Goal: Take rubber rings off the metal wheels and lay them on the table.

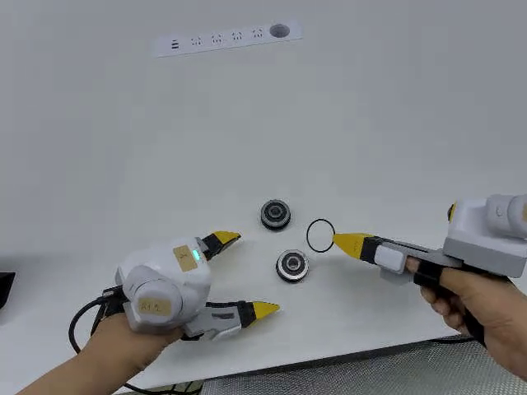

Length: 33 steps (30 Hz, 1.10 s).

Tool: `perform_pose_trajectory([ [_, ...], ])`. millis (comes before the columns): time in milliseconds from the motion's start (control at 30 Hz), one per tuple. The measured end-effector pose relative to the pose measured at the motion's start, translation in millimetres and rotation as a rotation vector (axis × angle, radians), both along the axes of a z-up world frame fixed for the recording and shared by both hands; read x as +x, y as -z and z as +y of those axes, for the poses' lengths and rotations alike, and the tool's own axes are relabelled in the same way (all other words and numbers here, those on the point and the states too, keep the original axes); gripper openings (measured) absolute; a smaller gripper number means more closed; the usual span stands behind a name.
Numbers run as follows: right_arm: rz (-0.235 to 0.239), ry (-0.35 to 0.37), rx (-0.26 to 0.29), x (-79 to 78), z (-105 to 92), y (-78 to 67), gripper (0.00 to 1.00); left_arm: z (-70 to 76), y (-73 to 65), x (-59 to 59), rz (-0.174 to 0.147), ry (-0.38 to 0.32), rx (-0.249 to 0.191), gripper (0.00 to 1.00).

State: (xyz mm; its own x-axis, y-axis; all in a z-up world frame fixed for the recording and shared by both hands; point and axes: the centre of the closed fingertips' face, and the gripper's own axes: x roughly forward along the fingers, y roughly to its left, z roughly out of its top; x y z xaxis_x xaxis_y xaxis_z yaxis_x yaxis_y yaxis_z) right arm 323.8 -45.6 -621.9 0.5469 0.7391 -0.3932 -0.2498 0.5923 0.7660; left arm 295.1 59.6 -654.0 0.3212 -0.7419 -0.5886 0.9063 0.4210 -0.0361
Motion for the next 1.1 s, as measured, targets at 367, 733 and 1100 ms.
perform_pose_trajectory([
  [367,0.064,0.065,-0.084,2.0,-14.8,24.9,0.02,2.4,-1.1,1.0,0.008,-0.012,-0.002,0.67],
  [733,0.004,0.02,-0.23,2.3,-18.3,31.6,0.07,1.0,-1.9,0.0,0.008,-0.007,-0.003,0.64],
  [1100,-0.079,-0.048,-0.348,3.8,-23.3,34.8,0.16,-0.5,-4.4,1.0,0.009,-0.007,-0.011,0.61],
])
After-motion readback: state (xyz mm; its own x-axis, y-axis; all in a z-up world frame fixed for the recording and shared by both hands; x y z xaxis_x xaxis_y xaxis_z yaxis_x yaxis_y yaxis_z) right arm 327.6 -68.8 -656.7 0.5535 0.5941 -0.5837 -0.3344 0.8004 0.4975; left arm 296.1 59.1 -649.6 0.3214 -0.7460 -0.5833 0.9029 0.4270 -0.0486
